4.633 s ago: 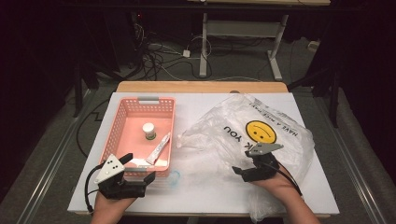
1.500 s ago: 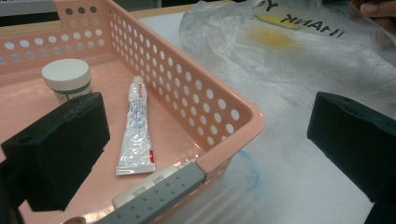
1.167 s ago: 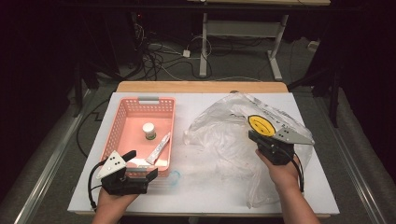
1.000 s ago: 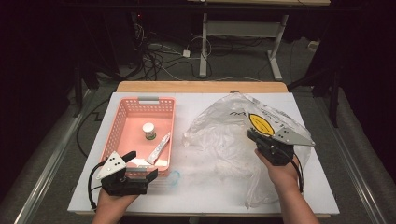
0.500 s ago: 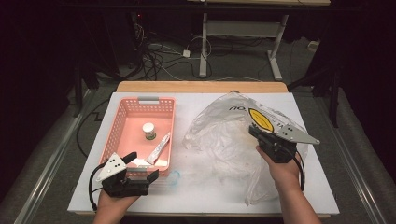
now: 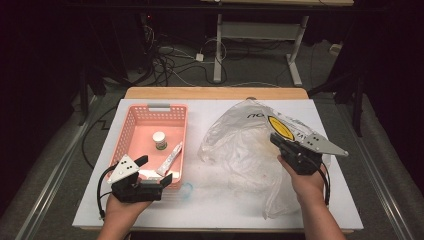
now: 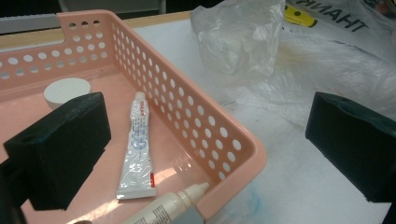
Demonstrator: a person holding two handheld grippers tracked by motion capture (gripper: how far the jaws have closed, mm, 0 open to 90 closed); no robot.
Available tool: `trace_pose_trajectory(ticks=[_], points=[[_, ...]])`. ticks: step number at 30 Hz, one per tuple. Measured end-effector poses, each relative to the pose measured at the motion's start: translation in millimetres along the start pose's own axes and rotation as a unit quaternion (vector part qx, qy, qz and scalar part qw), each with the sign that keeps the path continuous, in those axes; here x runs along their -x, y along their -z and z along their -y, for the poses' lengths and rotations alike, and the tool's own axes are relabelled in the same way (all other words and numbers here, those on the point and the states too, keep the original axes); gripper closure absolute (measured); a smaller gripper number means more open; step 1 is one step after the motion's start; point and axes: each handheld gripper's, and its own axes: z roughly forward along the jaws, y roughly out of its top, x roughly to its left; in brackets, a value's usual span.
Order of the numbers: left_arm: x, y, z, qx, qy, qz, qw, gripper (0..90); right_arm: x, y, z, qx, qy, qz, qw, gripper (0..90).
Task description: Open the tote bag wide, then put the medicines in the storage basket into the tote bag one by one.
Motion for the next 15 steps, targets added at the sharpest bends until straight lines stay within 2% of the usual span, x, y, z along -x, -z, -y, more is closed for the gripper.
trace_pose_trajectory(ticks=[3, 15], points=[[-2.9, -4.4, -5.2, 0.003, 0.007, 0.003, 1.0, 0.0, 1.7, 1.1, -0.1, 0.002, 0.002, 0.001, 1.0, 90.0], [-12.5, -14.1, -34.3, 0.016, 0.001, -0.012, 0.9998, 0.0, 4.7, 0.7, 1.1, 0.0, -0.002, 0.001, 1.0, 90.0]])
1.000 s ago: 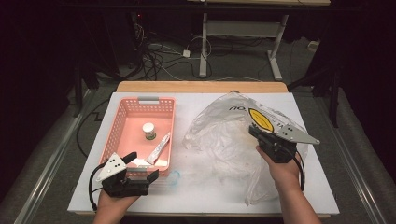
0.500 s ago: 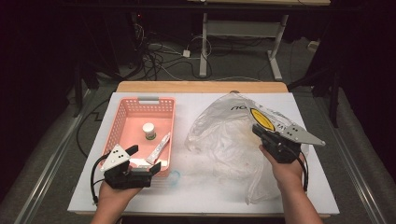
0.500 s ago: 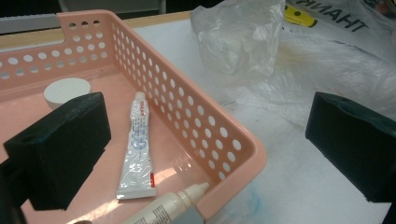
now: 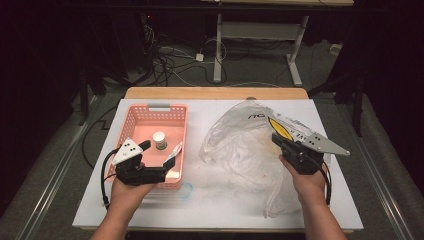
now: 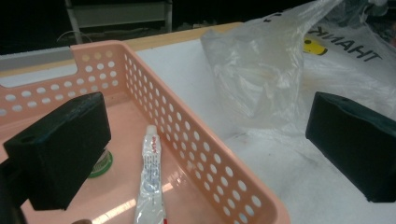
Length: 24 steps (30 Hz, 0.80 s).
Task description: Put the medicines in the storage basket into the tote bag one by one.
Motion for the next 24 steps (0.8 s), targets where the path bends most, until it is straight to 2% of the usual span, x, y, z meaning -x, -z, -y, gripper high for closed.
trace_pose_trajectory(ticks=[4, 12, 16, 24], points=[[-7.7, -4.5, -6.6, 0.002, 0.005, -0.007, 1.0, 0.0, 0.0, -1.0, 0.6, -0.002, -0.003, 0.001, 1.0, 90.0], [-27.1, -15.2, -10.9, -0.016, 0.019, -0.027, 0.9993, 0.7, 0.1, -1.5, 0.8, -0.002, 0.002, -0.003, 1.0, 90.0], [-33.7, -21.2, -15.0, -0.034, 0.021, -0.035, 0.9986, 1.8, -0.3, 0.0, -0.4, 0.0, 0.003, -0.004, 1.0, 90.0], [-36.6, -39.6, -22.6, -0.081, 0.011, -0.029, 0.9962, 8.5, 1.7, 2.1, -1.2, 0.003, 0.001, -0.003, 1.0, 90.0]])
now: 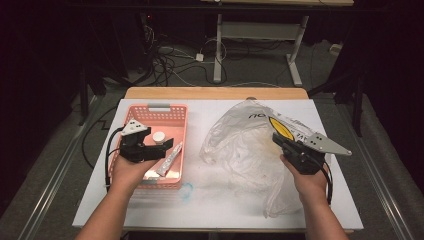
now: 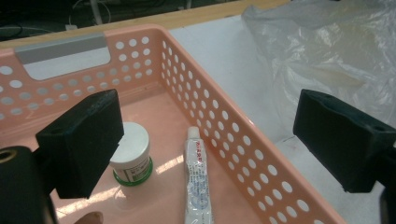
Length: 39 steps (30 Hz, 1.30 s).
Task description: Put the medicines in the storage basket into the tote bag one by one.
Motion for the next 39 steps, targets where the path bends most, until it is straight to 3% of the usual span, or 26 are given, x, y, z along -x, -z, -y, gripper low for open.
trace_pose_trajectory(ticks=[4, 10, 15, 18, 26, 30, 32, 39], points=[[-2.2, -7.7, -1.0, -0.021, 0.005, -0.002, 0.9998, 14.5, 0.0, -0.3, 0.2, 0.0, 0.0, -0.001, 1.0, 90.0], [-4.9, -20.4, -2.4, -0.07, 0.004, 0.0, 0.9976, 22.6, 0.3, 0.2, 0.2, 0.001, 0.0, -0.002, 1.0, 90.0], [-8.5, -30.8, -1.1, -0.118, 0.008, 0.004, 0.9929, 31.5, 0.1, -0.2, 0.2, 0.0, -0.001, -0.004, 1.0, 90.0], [-10.1, -37.2, -1.8, -0.148, 0.014, 0.007, 0.9888, 35.8, -0.1, -0.4, 0.3, -0.001, 0.0, -0.005, 1.0, 90.0], [-7.0, -59.0, -2.8, -0.224, -0.005, 0.011, 0.9746, 40.1, -0.8, 0.1, -0.9, 0.001, 0.0, -0.006, 1.0, 90.0], [-6.9, -70.6, -0.4, -0.257, -0.008, 0.006, 0.9663, 42.7, -0.4, -0.5, -0.1, 0.0, 0.0, -0.006, 1.0, 90.0], [-6.3, -76.6, 0.8, -0.277, -0.01, 0.005, 0.9607, 43.3, 0.0, -1.0, 0.6, -0.002, 0.002, -0.007, 1.0, 90.0], [-3.9, -90.2, -0.3, -0.319, -0.016, 0.003, 0.9477, 45.6, -2.7, -2.5, 1.2, -0.005, 0.004, -0.011, 0.9999, 90.0]])
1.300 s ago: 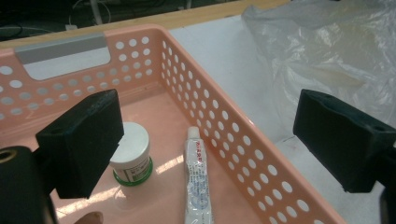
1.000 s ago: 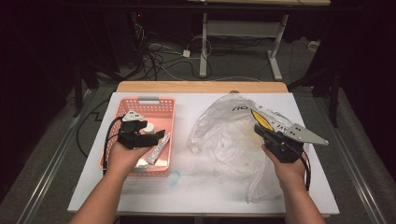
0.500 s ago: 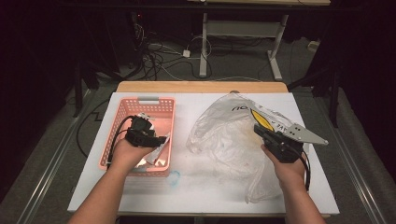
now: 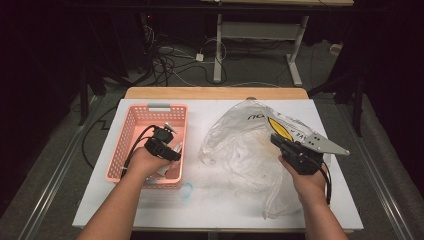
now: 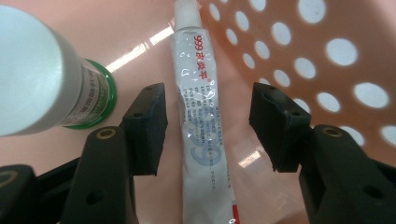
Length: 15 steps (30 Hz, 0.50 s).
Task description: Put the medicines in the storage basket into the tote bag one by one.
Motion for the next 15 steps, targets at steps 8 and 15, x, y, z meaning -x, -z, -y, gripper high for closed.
trace_pose_trajectory(ticks=[8, 15], points=[[3.6, -8.3, -3.2, -0.021, -0.007, -0.011, 0.9997, 48.1, 0.5, -0.3, 0.4, -0.001, 0.0, -0.002, 1.0, 90.0], [5.0, -9.3, -3.3, -0.018, -0.008, -0.017, 0.9997, 51.6, 1.1, 0.6, 0.0, 0.0, -0.001, -0.001, 1.0, 90.0]])
